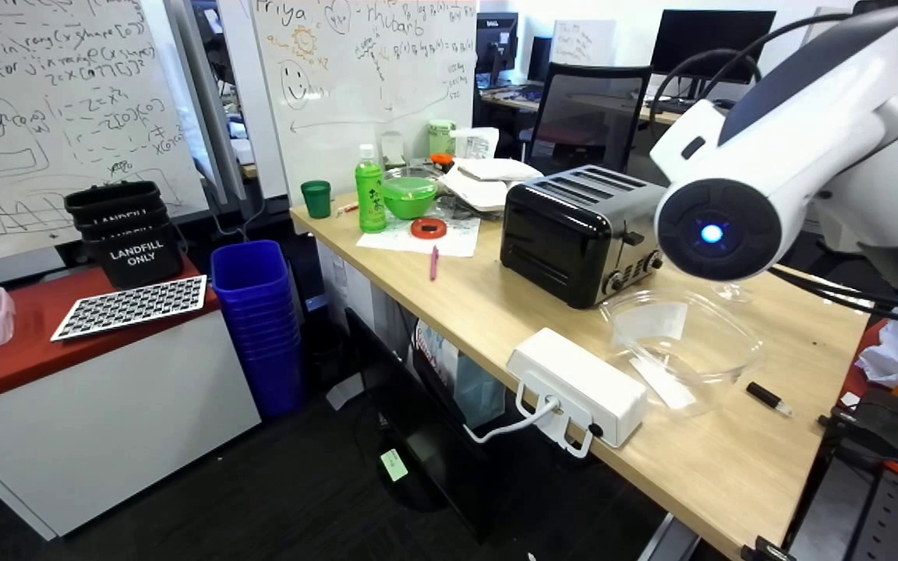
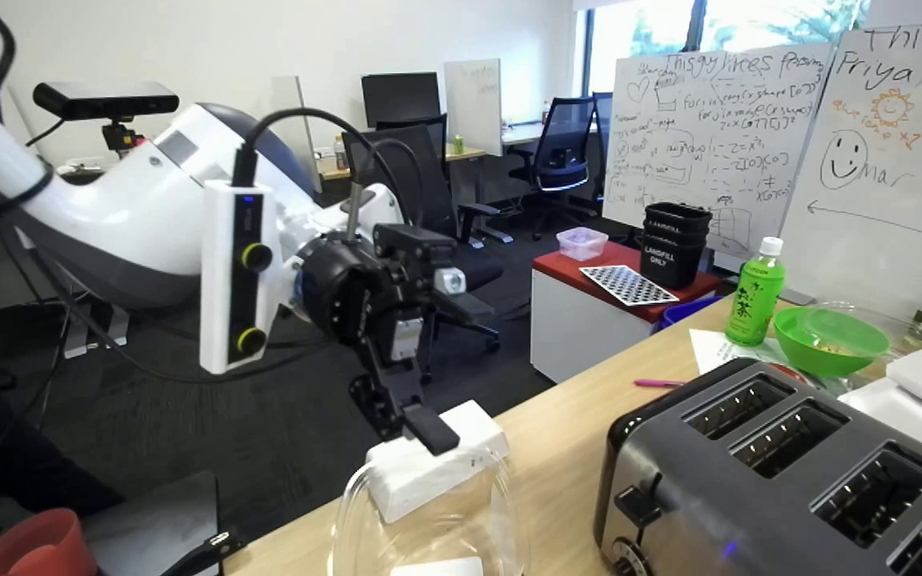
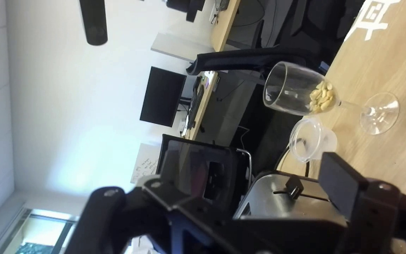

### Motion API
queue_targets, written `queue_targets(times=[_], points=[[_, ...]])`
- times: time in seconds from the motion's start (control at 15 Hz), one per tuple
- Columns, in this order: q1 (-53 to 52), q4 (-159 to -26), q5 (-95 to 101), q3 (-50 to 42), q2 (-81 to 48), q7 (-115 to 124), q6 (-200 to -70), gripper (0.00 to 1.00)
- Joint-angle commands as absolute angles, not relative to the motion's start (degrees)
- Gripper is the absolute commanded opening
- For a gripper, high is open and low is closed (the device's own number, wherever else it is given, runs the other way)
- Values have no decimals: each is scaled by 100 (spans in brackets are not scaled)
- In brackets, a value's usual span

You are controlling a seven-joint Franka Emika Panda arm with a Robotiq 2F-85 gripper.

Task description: Pour the contents in the wine glass into the clear bowl

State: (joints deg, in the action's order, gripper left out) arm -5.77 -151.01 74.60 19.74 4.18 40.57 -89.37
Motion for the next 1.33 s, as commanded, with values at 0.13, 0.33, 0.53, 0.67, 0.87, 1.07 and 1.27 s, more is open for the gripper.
queue_targets(times=[0.13, 0.33, 0.53, 0.67, 0.87, 1.07, 1.27], points=[[-705, -14467, 7301, 1328, -733, 3925, -8903, 100], [-644, -14203, 6682, 1114, -1064, 4137, -8929, 100], [-720, -14281, 6820, 1057, -1041, 4132, -8948, 100], [-721, -14243, 6781, 1055, -1047, 4131, -8947, 100], [-721, -14243, 6775, 1054, -1048, 4131, -8947, 100], [-718, -14284, 7204, 979, -1264, 4020, -8823, 100], [-626, -14322, 7798, 821, -1483, 3780, -8927, 100]])
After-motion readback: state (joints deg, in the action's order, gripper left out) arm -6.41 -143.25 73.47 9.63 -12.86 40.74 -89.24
